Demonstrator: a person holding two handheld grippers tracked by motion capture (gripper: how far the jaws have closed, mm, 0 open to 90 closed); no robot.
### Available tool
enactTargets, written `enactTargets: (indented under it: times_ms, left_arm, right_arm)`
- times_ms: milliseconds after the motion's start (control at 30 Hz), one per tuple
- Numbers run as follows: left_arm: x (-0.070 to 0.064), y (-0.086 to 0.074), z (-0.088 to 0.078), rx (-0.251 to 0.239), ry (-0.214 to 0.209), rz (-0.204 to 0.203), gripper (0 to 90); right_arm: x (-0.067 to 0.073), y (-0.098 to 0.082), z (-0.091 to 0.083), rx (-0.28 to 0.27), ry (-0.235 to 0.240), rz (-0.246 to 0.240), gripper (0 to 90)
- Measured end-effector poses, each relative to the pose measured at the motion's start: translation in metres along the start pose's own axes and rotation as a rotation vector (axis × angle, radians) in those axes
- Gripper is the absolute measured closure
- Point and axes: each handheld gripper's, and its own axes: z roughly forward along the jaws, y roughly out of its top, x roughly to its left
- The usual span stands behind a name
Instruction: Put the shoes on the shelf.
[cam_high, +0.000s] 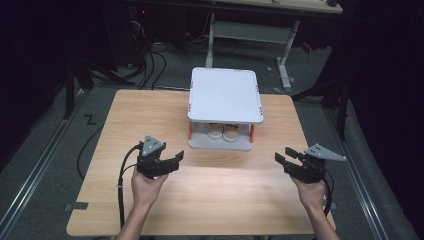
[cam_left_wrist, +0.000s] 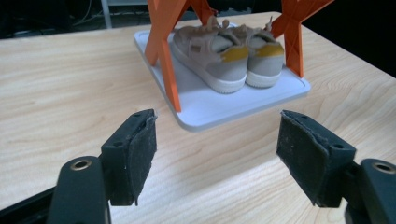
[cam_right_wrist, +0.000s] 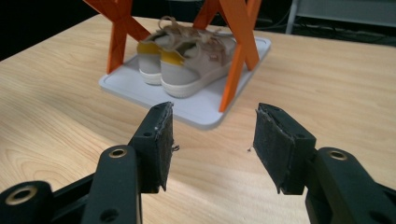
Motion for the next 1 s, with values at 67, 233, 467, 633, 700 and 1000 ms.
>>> enactTargets:
  times_ms: [67,233,467,633,700,1000]
  left_arm:
    - [0.002,-0.005,0.001,0.01,-0.001,-0.009,29.0]
    - [0.009,-0.017,0.003,0.034,0.008,-0.034,29.4]
    - [0.017,-0.031,0.007,0.068,0.027,-0.049,30.1]
    - [0.02,-0.039,0.011,0.092,0.045,-0.053,30.1]
    - [0.022,-0.043,0.013,0.099,0.053,-0.056,30.2]
    - [0.031,-0.057,0.023,0.151,0.105,-0.06,30.9]
  right_arm:
    - [-0.003,-0.006,0.0,0.003,-0.004,0.013,47.1]
    - [-0.008,-0.018,0.002,0.019,-0.019,0.025,47.1]
    - [-0.014,-0.033,0.006,0.043,-0.044,0.048,47.1]
    - [-0.017,-0.039,0.01,0.061,-0.061,0.052,47.2]
    - [-0.018,-0.042,0.012,0.072,-0.067,0.053,47.2]
    - [-0.025,-0.056,0.022,0.129,-0.12,0.06,47.4]
